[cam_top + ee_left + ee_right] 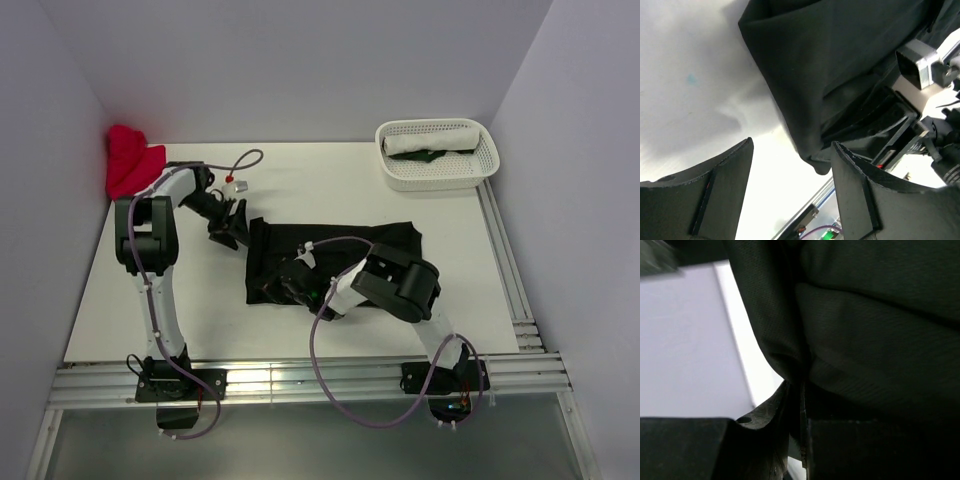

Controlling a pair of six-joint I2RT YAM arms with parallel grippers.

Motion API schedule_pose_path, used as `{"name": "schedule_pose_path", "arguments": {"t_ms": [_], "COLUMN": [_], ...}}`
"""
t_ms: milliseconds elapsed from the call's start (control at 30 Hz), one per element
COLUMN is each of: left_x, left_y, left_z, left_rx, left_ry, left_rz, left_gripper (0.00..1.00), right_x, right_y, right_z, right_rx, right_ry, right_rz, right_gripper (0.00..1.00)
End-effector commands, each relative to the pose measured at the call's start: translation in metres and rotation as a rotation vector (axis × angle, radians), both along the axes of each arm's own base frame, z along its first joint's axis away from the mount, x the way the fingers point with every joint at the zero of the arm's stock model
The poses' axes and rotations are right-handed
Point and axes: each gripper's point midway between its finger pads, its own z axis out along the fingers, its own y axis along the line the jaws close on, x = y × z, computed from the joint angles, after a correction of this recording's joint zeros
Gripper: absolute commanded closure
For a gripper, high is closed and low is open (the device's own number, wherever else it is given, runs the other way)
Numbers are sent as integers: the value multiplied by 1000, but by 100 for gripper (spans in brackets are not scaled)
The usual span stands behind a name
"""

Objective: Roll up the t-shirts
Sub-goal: Roll the tshirt

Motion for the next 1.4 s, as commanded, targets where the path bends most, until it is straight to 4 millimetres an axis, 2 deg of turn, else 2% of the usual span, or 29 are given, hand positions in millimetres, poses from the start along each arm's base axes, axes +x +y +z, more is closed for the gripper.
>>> {"name": "schedule_pose_path", "arguments": {"t_ms": [0, 233, 367, 400, 433, 500, 533, 600, 700, 733, 767, 867, 967, 1100, 1200, 1233, 1300, 1367], "left_x": [-1, 13, 22, 24, 25, 26, 26, 26, 23, 23, 25, 25, 21, 20, 18, 18, 17, 16], "left_y": [-15, -30, -33, -34, -35, -35, -36, -34, -29, -29, -28, -22, -18, -16, -17, -18, -19, -22], "left_z": [6, -21, -35, -35, -35, -34, -34, -36, -39, -39, -37, -35, -36, -35, -34, -34, -33, -33], "left_rx": [-99, -177, -138, -122, -111, -66, -46, 22, 111, 131, 149, 203, 249, 296, 318, 327, 340, 348], "left_ry": [-67, -10, -8, -6, -9, -20, -26, -32, -36, -40, -54, -53, -42, -50, -49, -53, -55, -56], "left_rz": [-25, 82, 124, 139, 142, 136, 131, 118, 99, 91, 87, 77, 59, 48, 39, 33, 26, 18], "left_gripper": [32, 36, 48, 53, 65, 79, 93, 100, 100, 100, 100, 100, 100, 100, 100, 100, 100, 100], "right_x": [-8, -11, -12, -12, -11, -11, -10, -10, -11, -10, -10, -11, -17, -21, -19, -15, -14, -9], "right_y": [0, -6, -9, -10, -10, -13, -13, -16, -23, -24, -29, -37, -45, -52, -54, -46, -53, -50], "right_z": [-11, -16, -16, -16, -16, -17, -17, -19, -22, -18, -23, -20, -14, 1, 23, 38, 44, 49], "right_rx": [77, 131, 111, 99, 83, 45, 32, -21, -120, -146, -213, -358, -491, -611, -686, -680, -752, -787], "right_ry": [60, 90, 87, 84, 76, 69, 63, 56, 47, 31, 42, 15, -9, -40, -91, -115, -144, -165], "right_rz": [8, -9, -11, -12, -10, -15, -16, -17, -23, -31, -38, -53, -68, -88, -103, -113, -123, -120], "right_gripper": [98, 98, 98, 98, 98, 96, 96, 93, 82, 78, 69, 56, 50, 46, 44, 44, 44, 44]}}
